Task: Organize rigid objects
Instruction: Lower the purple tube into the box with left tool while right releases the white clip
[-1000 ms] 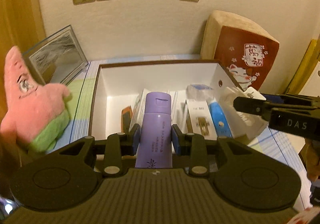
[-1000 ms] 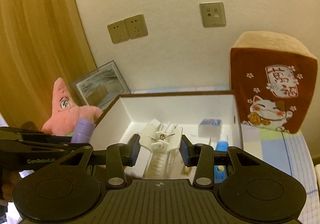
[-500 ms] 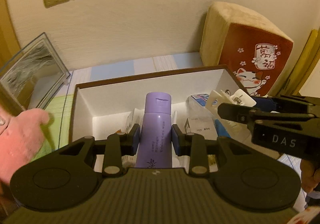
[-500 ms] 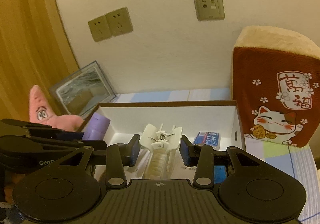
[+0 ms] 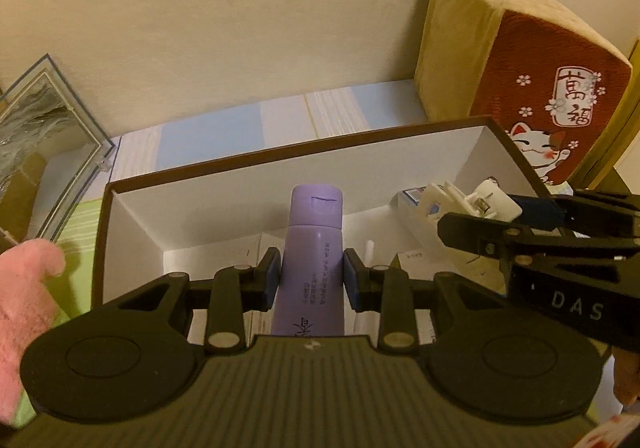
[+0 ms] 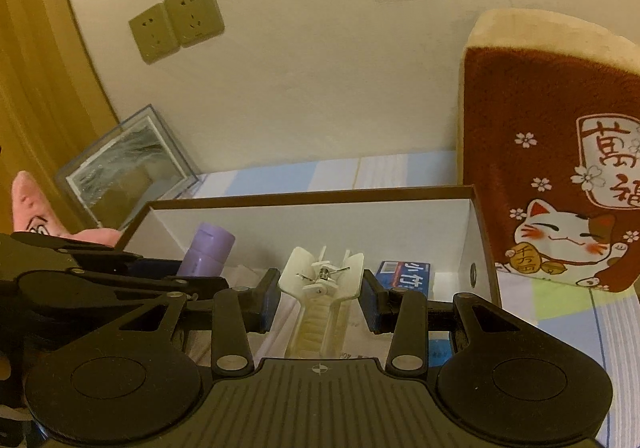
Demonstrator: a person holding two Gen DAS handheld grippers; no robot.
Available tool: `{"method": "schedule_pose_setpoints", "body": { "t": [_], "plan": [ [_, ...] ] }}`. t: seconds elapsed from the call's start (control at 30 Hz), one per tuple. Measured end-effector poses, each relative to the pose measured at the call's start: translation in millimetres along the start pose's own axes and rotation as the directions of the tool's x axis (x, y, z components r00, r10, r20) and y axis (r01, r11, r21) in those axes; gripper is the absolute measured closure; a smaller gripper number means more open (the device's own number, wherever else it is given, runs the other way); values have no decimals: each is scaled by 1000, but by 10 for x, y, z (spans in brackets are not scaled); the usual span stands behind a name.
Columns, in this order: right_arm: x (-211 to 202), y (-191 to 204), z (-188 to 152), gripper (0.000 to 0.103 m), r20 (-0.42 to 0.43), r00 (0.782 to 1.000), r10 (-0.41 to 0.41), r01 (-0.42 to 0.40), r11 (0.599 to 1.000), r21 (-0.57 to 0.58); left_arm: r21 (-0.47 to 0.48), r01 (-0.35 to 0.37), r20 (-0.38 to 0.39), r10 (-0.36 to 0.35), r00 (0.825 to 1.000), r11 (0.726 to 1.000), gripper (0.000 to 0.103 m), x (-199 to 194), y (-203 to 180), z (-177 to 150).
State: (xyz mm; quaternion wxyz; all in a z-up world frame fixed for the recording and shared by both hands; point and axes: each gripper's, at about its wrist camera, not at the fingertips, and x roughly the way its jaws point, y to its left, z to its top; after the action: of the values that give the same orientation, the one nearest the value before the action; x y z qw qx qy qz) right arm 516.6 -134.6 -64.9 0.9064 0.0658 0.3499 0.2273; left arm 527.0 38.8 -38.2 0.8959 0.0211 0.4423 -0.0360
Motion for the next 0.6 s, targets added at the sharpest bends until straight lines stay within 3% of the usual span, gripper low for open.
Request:
{"method": "schedule_pose_setpoints", "body": {
  "t": [0.2, 0.6],
  "plan": [
    [96, -50, 19, 64, -12, 1000, -3, 4, 1000, 21, -2, -13, 0, 13, 1000, 1000, 74, 116, -8, 62],
    [138, -20, 105, 64, 19, 1000, -8, 7, 999, 46, -50, -36, 1, 37, 999, 998, 64, 21, 208, -11]
  ]
}}
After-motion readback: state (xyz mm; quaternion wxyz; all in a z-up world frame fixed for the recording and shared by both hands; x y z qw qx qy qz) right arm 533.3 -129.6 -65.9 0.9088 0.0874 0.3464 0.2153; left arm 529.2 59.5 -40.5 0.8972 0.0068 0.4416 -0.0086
